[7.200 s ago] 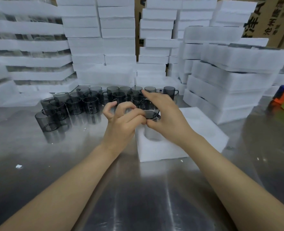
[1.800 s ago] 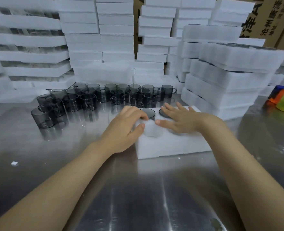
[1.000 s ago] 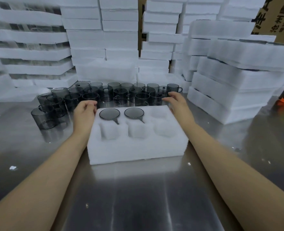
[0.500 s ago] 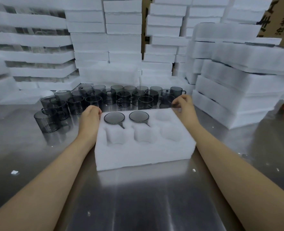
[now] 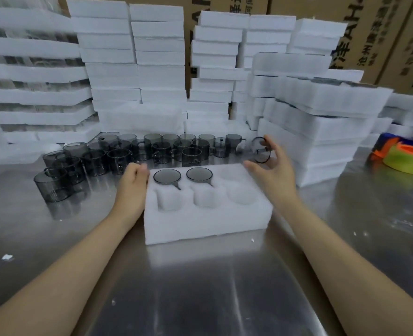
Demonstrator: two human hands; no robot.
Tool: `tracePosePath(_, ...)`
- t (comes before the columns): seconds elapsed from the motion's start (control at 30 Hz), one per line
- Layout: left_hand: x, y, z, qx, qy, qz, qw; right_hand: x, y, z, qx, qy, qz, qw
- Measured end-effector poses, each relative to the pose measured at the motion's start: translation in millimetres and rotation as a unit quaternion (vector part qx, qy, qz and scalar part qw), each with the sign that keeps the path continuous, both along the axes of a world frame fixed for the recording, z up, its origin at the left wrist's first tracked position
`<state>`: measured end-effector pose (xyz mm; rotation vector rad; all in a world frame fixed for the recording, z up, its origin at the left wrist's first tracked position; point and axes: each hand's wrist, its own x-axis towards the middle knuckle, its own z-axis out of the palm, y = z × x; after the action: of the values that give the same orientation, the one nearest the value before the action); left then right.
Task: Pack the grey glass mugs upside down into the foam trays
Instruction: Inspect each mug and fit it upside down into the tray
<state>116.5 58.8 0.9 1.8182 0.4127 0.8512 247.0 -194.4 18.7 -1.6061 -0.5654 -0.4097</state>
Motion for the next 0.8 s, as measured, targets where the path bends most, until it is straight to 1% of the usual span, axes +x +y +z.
tracePosePath(0.07, 1.6, -13.8, -0.7, -0.012, 0.005, -0.033, 0.999, -6.1, -2.9, 18.2, -0.087, -0.123, -0.009, 0.988)
tracePosePath(0.1, 2.7, -19.8, -0.3, -0.026, 0.003, -0.052, 0.998, -10.4, -3.5, 25.9, -0.119, -0.168, -0.01, 0.978)
tracePosePath(0.17, 3.4, -30.4, 1.4, -0.048, 0.011, -0.093, 0.994, -21.9, -0.9, 36.4, -0.151, -0.216, -0.016, 0.964)
tracePosePath(0.23, 2.0, -38.8, 3.0, -0.063, 0.034, -0.152, 0.986, -32.7, 4.9, 37.9, -0.166, -0.232, -0.033, 0.958)
tracePosePath(0.3, -0.2, -41.3, 2.5, -0.061, 0.056, -0.187, 0.979, -37.9, 9.9, 33.3, -0.197, -0.243, -0.054, 0.948)
tracePosePath(0.4, -1.7, -39.4, 3.8, -0.045, 0.062, -0.183, 0.98, -38.8, 12.0, 30.0, -0.238, -0.272, -0.086, 0.929)
tracePosePath(0.63, -1.3, -39.1, 4.0, -0.036, 0.051, -0.191, 0.98, -41.4, 14.1, 30.6, -0.251, -0.345, -0.143, 0.893)
tracePosePath(0.73, -4.4, -40.2, 7.3, -0.03, 0.037, -0.192, 0.98, -44.3, 14.9, 32.1, -0.251, -0.364, -0.147, 0.885)
tracePosePath(0.8, -5.4, -40.1, 9.1, -0.007, 0.019, -0.193, 0.981, -46.6, 15.0, 33.0, -0.257, -0.371, -0.146, 0.88)
